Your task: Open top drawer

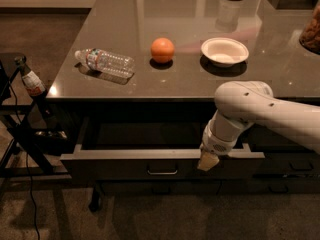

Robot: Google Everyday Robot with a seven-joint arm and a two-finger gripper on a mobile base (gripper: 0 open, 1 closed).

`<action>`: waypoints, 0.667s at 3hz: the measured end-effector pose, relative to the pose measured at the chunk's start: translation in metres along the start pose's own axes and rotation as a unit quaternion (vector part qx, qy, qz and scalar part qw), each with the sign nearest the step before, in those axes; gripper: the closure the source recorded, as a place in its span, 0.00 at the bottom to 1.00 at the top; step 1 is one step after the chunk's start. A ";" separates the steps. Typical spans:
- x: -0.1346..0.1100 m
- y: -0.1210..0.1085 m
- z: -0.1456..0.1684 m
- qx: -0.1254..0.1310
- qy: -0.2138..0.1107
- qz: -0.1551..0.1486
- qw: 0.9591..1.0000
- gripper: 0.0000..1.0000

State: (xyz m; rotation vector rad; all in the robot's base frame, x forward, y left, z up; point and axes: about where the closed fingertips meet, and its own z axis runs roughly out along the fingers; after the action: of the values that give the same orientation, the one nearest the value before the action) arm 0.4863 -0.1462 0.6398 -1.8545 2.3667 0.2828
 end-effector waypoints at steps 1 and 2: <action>0.004 0.007 -0.004 0.000 -0.002 0.008 1.000 1.00; 0.009 0.015 -0.009 0.004 -0.002 0.017 1.000 1.00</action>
Offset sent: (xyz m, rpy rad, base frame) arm -0.0919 -0.0410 0.0640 -0.0045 -0.0285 -0.1786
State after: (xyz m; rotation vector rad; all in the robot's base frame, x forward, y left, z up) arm 0.4693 -0.1532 0.6479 -1.8087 2.3955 0.2808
